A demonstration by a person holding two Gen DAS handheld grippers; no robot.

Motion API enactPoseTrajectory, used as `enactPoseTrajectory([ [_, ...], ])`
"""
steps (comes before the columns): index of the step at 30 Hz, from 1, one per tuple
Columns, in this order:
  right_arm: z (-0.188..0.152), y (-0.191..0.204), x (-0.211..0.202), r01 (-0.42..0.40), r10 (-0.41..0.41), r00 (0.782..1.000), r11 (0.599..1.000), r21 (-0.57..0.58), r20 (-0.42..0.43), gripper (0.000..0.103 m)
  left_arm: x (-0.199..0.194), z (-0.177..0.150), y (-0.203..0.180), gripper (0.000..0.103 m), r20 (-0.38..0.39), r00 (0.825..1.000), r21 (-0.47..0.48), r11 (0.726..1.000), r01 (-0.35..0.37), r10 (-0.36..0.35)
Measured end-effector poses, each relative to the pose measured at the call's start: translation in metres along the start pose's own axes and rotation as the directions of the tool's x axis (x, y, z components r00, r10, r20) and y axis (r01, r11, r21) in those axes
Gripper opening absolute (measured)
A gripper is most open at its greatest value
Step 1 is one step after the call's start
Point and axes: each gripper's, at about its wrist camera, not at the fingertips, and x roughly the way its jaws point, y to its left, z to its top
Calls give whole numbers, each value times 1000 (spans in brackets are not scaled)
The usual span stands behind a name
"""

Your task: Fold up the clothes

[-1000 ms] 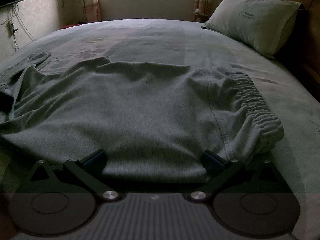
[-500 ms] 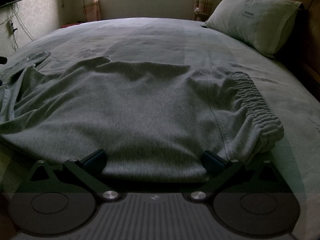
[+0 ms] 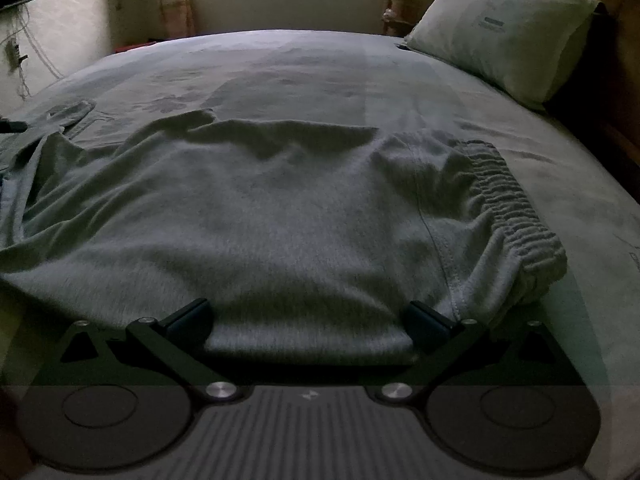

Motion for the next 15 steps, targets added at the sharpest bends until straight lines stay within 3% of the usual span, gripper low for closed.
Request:
enactPoseTrajectory([
  [5,0,0,0,5,-5,1000,1000,4,-3,103,2,-6,0,87,32,999,8,1000,13,-13],
  [7,0,0,0,9,-9,1000,1000,7,-4,103,-3,-14,1,75,56,998,32,999,1,-3],
  [9,0,1,-1,9,-9,1000,1000,8,-4,103,-2,-13,3,56,69,997,36,999,-25,22],
  [13,1,1,0,11,-11,1000,1000,10,-10,103,2,-3,5,52,83,994,17,998,-65,64],
  [15,1,2,0,15,-15,1000,1000,13,-11,103,6,-5,-6,45,83,990,77,989,-124,118],
])
